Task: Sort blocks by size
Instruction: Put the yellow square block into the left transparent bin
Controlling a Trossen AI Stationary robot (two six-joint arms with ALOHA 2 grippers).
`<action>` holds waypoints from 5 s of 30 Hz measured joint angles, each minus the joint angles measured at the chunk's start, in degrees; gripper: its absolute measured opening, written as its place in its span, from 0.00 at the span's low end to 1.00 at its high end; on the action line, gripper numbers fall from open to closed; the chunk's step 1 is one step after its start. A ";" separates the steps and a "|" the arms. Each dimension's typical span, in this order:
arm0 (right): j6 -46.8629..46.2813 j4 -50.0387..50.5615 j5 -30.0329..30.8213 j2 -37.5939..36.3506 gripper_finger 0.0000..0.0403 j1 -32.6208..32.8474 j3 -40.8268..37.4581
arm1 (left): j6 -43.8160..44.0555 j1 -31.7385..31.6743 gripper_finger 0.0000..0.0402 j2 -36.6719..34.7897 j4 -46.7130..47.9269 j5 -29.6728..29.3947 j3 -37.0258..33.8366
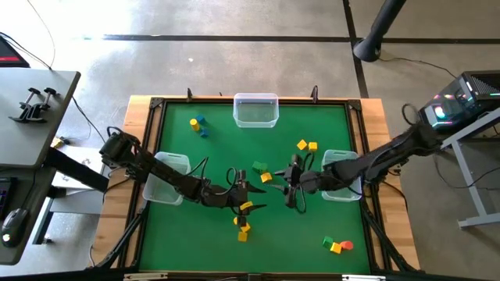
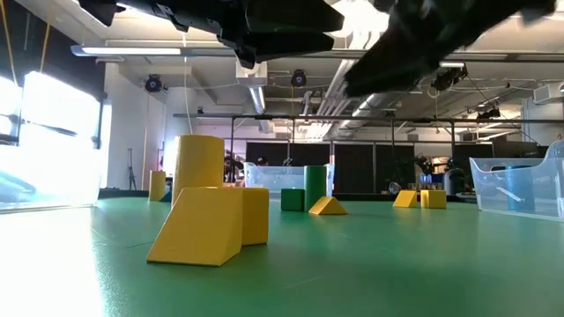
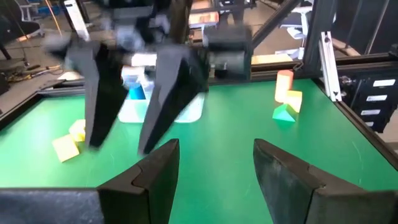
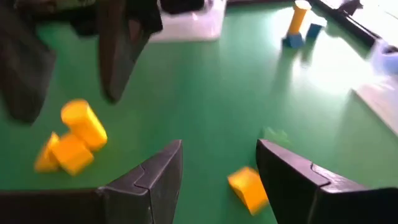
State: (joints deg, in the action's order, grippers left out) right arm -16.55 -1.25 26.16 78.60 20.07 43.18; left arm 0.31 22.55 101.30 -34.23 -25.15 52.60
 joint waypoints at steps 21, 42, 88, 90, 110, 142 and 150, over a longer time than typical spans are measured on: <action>-41.62 41.38 -30.19 -1.70 0.50 19.95 17.12 | -6.44 -0.20 0.47 0.00 0.23 -11.83 0.00; -55.71 38.32 -39.19 14.45 0.62 30.09 15.97 | -8.43 -2.60 0.47 -0.02 3.59 -12.19 0.00; -56.92 46.27 -36.73 23.94 0.57 35.02 16.17 | -5.96 -2.75 0.47 -0.04 4.43 -11.46 0.00; -56.92 46.30 -37.20 23.94 0.50 34.64 16.15 | -5.94 -2.75 0.47 -0.04 4.43 -11.47 -0.01; -42.32 47.77 -8.39 1.83 0.32 31.97 15.94 | -21.63 -2.75 0.47 -0.07 0.47 -3.77 0.00; 1.12 -44.88 -19.61 3.43 0.32 -0.35 -12.00 | -70.51 -2.77 0.61 3.89 -12.63 2.28 2.40; 2.09 -44.75 -20.92 6.17 0.32 -1.08 -9.08 | -70.02 -0.24 0.55 6.97 -12.68 -7.76 6.02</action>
State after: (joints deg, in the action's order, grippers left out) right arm -14.46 -46.00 5.23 84.76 18.98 34.10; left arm -69.71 22.31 108.27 -46.91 -32.90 58.62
